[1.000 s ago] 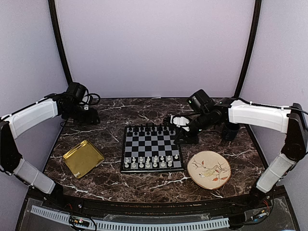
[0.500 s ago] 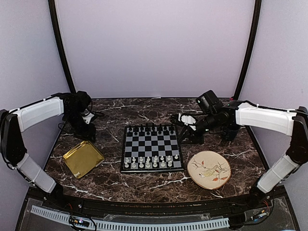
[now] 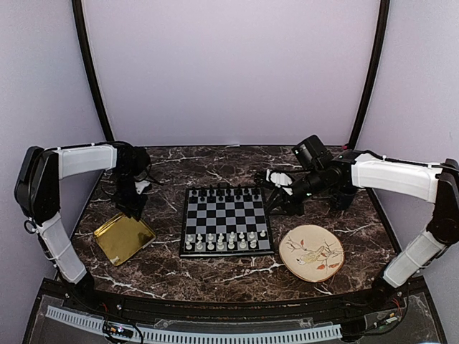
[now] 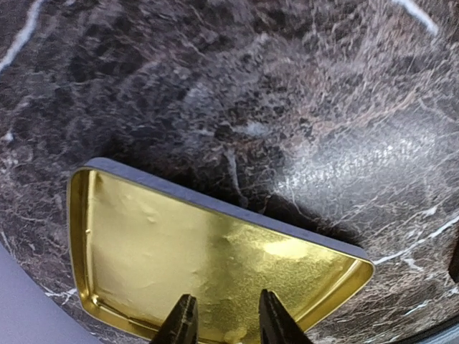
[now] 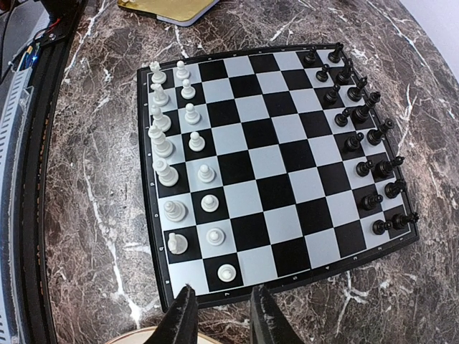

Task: Set up the chess pieces on the board
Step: Move the storage box to the center of the board.

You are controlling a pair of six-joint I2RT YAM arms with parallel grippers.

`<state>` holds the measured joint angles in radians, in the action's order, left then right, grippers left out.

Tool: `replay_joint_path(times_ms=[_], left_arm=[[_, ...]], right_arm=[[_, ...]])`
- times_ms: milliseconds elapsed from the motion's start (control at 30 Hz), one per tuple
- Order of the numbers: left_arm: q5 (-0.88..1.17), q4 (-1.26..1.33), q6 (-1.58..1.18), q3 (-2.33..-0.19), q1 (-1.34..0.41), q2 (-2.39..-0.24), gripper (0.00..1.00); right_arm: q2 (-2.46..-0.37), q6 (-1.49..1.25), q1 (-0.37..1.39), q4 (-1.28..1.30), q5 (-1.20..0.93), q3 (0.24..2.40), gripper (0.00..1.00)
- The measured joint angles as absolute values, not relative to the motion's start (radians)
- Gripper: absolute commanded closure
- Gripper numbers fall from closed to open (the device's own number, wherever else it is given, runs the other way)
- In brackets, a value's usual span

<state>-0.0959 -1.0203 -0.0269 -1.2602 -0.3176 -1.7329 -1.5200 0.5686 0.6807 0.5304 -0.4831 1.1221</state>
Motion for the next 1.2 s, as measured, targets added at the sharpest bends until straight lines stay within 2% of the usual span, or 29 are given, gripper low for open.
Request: replay_joint_path(times_ms=[167,500,900,967,1200], left_arm=[[-0.085,-0.979,-0.026,-1.2,-0.324,-1.794,0.82],[-0.025,-0.865,-0.03,-1.174,-0.334,-1.829,0.84],[-0.011,-0.766,-0.046,-1.39,-0.341,-1.988,0.83],[-0.011,-0.752,-0.046,-1.411,-0.341,-2.004,0.79],[-0.022,-0.748,-0.076,-1.416,-0.341,-2.005,0.57]], right_arm=[[-1.52,0.57,0.681,0.53,-0.482,1.122,0.73],[-1.545,0.572,0.681,0.53,-0.475,1.122,0.74],[-1.547,0.572,0.681,0.522,-0.45,1.115,0.73],[-1.547,0.572,0.681,0.523,-0.448,1.112,0.73],[-1.547,0.572,0.681,0.523,-0.446,1.108,0.74]])
